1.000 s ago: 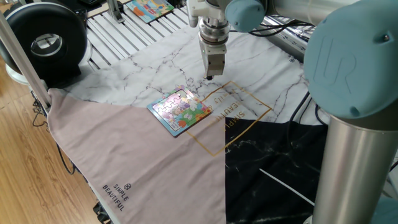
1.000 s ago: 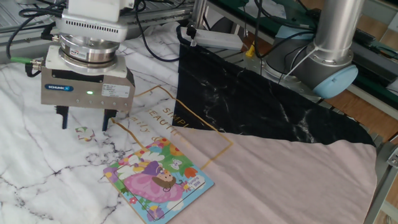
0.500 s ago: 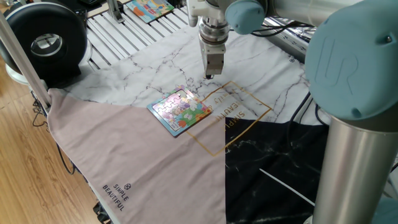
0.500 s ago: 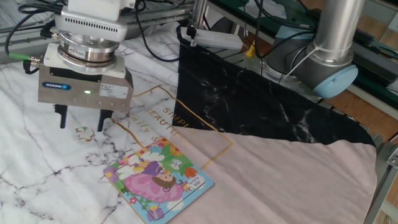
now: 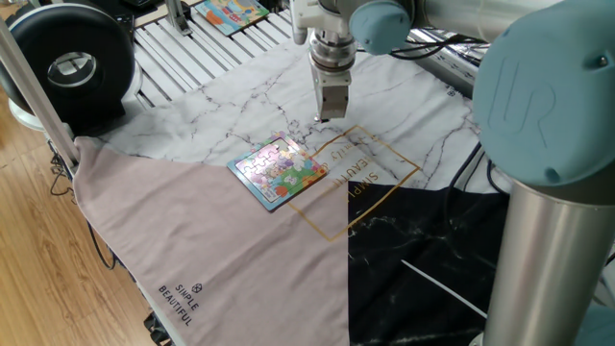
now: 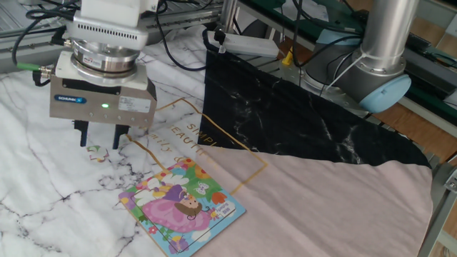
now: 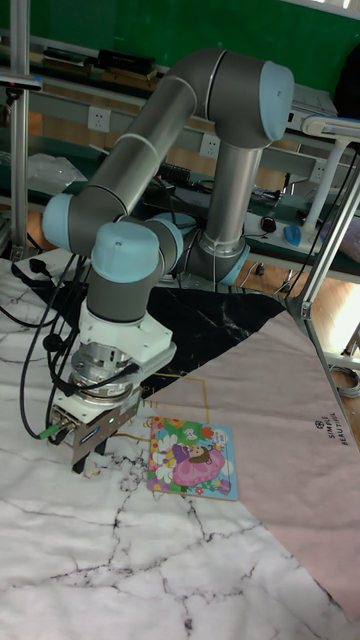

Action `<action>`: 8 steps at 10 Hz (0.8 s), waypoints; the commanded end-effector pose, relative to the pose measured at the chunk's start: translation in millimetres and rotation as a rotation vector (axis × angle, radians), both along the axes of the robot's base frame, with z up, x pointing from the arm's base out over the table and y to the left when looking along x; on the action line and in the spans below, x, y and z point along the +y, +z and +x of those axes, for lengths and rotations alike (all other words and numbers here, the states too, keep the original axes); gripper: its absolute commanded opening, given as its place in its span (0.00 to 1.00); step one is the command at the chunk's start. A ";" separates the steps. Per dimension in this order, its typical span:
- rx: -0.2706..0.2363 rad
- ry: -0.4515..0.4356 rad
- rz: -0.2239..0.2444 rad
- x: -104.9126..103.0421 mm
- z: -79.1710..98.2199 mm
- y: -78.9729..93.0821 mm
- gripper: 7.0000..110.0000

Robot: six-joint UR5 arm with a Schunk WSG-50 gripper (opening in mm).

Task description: Assemble one piece of a puzzle

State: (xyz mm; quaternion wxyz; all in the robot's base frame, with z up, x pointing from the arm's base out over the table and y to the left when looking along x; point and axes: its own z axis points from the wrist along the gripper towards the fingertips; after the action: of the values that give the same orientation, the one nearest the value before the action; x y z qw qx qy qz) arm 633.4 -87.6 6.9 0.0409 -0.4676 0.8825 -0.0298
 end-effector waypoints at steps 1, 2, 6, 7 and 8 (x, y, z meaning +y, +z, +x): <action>0.048 -0.069 0.091 28.1 -13.9 19.4 0.36; 0.040 -0.110 0.072 34.5 -22.2 30.8 0.36; 0.045 -0.052 0.100 42.8 -23.4 31.3 0.36; 0.071 -0.028 0.084 39.4 -30.4 30.7 0.36; 0.071 -0.030 0.061 33.6 -30.3 30.4 0.36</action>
State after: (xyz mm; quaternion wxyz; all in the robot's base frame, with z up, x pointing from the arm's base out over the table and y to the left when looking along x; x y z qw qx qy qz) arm 609.6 -53.6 34.2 0.0336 -0.4401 0.8972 0.0101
